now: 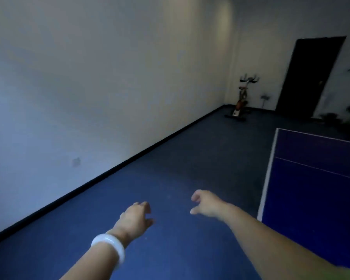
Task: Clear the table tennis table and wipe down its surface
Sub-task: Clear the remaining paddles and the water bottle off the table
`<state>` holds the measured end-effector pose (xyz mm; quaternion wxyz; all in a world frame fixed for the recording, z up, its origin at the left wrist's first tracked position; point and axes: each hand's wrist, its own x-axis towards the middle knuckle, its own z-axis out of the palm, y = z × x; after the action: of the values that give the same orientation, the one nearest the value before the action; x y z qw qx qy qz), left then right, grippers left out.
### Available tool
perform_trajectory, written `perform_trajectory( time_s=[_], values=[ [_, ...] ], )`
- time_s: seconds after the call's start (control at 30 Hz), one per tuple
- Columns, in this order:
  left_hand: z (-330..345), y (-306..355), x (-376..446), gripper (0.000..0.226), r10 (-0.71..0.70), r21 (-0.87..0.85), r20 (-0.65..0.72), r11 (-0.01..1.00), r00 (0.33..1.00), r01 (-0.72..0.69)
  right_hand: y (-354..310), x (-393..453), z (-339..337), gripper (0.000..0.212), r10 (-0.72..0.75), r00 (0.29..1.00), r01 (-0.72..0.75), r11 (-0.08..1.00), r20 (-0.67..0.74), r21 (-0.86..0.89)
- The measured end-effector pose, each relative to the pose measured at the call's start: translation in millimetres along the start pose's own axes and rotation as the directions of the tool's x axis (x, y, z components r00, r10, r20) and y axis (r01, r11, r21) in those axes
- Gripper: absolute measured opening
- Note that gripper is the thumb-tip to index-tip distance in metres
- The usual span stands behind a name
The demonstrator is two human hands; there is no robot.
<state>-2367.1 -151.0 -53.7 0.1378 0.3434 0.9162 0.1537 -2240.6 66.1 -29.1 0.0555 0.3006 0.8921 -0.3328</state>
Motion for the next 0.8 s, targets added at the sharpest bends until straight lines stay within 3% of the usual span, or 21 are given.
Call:
perform_trajectory(
  time_s=[0.23, 0.43, 0.57, 0.8],
  values=[
    [-23, 92, 166, 0.038, 0.321, 0.073, 0.104, 0.941, 0.941, -0.329, 60, 54, -87, 0.05, 0.206, 0.968, -0.194, 0.976, -0.144, 0.096],
    [-21, 197, 313, 0.039, 0.479, 0.103, 0.149, 0.862, 0.865, -0.496, 119, 131, -171, 0.047, 0.291, 0.926, -0.261, 0.954, -0.241, 0.148],
    [-21, 253, 405, 0.042, 0.512, 0.114, 0.211, 0.833, 0.833, -0.541, 153, 209, -230, 0.045, 0.304, 0.922, -0.265, 0.947, -0.24, 0.181],
    [-25, 320, 565, 0.045, 0.479, 0.154, 0.219, 0.843, 0.85, -0.515, 196, 345, -312, 0.039, 0.325, 0.906, -0.27, 0.937, -0.271, 0.224]
  ],
)
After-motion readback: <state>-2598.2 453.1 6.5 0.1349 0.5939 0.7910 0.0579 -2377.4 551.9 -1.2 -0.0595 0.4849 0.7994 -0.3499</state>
